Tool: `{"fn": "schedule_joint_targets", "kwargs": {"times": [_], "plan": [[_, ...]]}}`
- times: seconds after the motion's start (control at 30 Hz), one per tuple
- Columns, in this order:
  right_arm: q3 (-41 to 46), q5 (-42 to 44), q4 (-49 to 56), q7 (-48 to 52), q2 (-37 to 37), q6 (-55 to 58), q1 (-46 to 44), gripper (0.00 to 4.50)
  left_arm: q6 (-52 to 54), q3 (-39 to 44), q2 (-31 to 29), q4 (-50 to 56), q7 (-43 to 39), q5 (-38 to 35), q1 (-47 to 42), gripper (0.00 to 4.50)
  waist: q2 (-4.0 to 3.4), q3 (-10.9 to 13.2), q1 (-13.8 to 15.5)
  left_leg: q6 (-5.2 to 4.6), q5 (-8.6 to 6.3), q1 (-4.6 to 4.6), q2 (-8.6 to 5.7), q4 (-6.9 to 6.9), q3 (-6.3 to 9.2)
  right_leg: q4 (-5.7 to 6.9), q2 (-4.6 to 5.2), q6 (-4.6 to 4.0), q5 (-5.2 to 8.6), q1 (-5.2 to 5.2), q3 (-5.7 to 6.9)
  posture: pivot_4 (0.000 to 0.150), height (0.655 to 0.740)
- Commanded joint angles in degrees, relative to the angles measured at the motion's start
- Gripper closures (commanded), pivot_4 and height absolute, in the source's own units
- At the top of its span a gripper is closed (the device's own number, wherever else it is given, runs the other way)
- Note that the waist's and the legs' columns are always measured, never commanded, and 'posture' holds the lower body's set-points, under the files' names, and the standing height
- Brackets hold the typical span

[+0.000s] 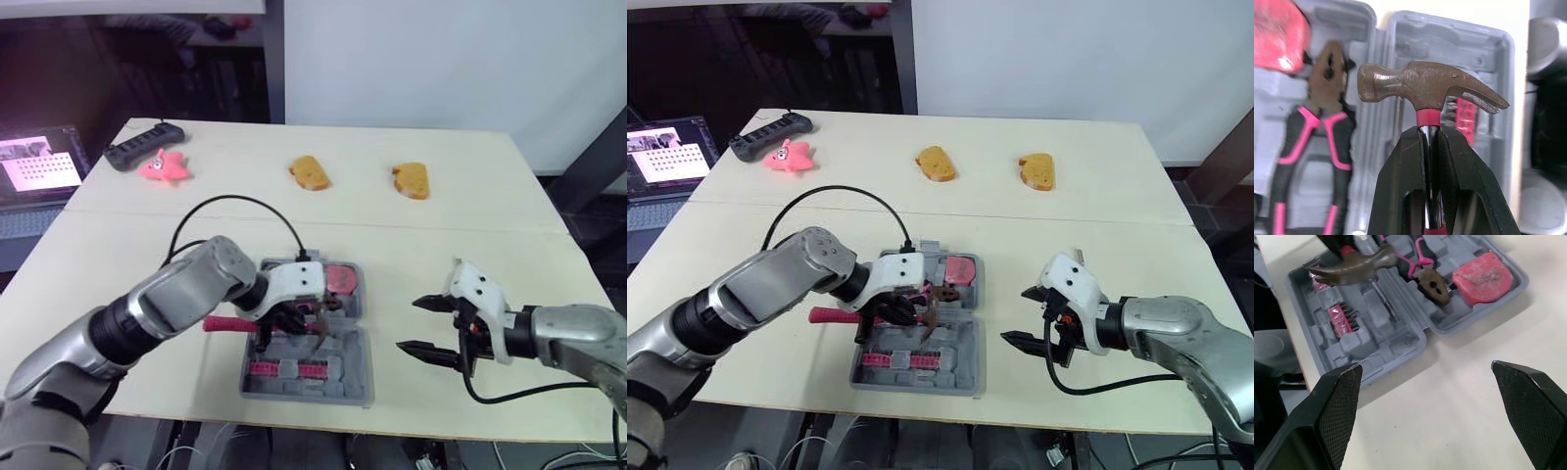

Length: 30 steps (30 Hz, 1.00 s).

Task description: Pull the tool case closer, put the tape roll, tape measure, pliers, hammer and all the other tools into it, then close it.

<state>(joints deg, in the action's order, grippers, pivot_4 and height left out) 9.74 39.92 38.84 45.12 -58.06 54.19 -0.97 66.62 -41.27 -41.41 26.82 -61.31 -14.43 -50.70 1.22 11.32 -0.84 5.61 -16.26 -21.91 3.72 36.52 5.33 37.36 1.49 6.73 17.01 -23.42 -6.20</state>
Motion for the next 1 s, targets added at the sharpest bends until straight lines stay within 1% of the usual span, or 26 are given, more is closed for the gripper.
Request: {"fn": "schedule_joint_targets", "kwargs": {"times": [0.03, 0.2, 0.33, 0.4, 0.53, 0.77, 0.9, 1.0], "plan": [[0.46, -0.63, 0.47, 0.43, -0.85, -0.93, -0.68, 0.0, 0.01, -5.05, 0.93, 4.44, 3.46, 3.78, -2.31, 4.46, 0.0, 0.0, 0.01, 0.0, 0.0, 0.0, 0.0, 0.01, 0.0, 0.0, 0.0, 0.0, 0.0, 0.0, -0.01, 0.15, 0.74], [-0.74, -1.14, -0.24, 0.24, -0.49, -0.94, -1.86, 0.0, -1.64, -8.4, 1.85, 3.98, 6.03, 6.31, -2.1, 4.46, -0.01, 0.0, -0.15, 0.0, 0.0, 0.05, 0.0, 0.02, 0.0, 0.07, -0.02, 0.01, -0.02, 0.0, -0.01, 0.15, 0.74], [-0.93, -1.68, -0.79, 0.81, -0.88, -1.14, -2.02, 0.0, -1.22, -10.81, 4.58, 3.34, 8.06, 7.48, -2.07, 4.46, -0.02, -0.01, 0.16, -0.01, 0.0, 0.02, 0.0, 0.19, 0.0, 0.1, -0.01, 0.01, -0.02, 0.04, -0.01, 0.15, 0.74], [-1.21, -1.75, -0.86, 0.81, -0.87, -0.79, -2.64, 0.0, -0.58, -11.33, 5.61, 3.53, 8.59, 7.6, -2.31, 4.46, -0.03, -0.01, 0.16, -0.31, -0.17, -0.16, 0.0, 0.55, 0.0, 0.12, -0.01, 0.04, -0.03, 0.04, 0.01, 0.15, 0.74], [-1.1, -1.35, -0.56, 1.19, -1.28, -0.1, -2.81, 0.0, -0.57, -12.91, 7.35, 2.25, 9.25, 7.76, -2.52, 4.46, -0.04, -0.02, 0.21, -0.31, -0.17, -0.23, -0.02, 0.64, 0.0, 0.11, 0.01, 0.15, -0.09, 0.04, 0.0, 0.15, 0.74], [-2.39, -0.95, -0.45, 0.72, -1.01, 1.14, -4.56, 0.0, -1.35, -13.5, 8.37, -0.07, 9.53, 7.22, -0.03, 4.46, -0.06, -0.03, 0.08, -0.32, -0.18, -0.21, -0.01, 0.63, 0.0, 0.13, 0.0, 0.15, -0.09, 0.03, 0.0, 0.15, 0.74], [-1.71, -0.67, -0.14, 1.17, -1.43, 1.6, -4.29, 0.0, -0.83, -13.96, 11.42, -1.35, 11.01, 7.41, 0.99, 4.46, -0.06, -0.03, 0.35, -0.32, -0.18, -0.22, -0.02, 0.65, 0.0, 0.14, 0.02, 0.15, -0.09, 0.04, 0.01, 0.15, 0.74], [-1.05, -0.52, 0.4, 1.27, -1.71, 2.02, -3.72, 0.0, 0.27, -13.13, 13.57, -1.64, 10.88, 5.77, 1.7, 4.46, -0.06, -0.03, 0.35, -0.32, -0.18, -0.26, -0.03, 0.71, -0.01, 0.14, 0.03, 0.16, -0.1, 0.05, 0.01, 0.15, 0.74]]}}
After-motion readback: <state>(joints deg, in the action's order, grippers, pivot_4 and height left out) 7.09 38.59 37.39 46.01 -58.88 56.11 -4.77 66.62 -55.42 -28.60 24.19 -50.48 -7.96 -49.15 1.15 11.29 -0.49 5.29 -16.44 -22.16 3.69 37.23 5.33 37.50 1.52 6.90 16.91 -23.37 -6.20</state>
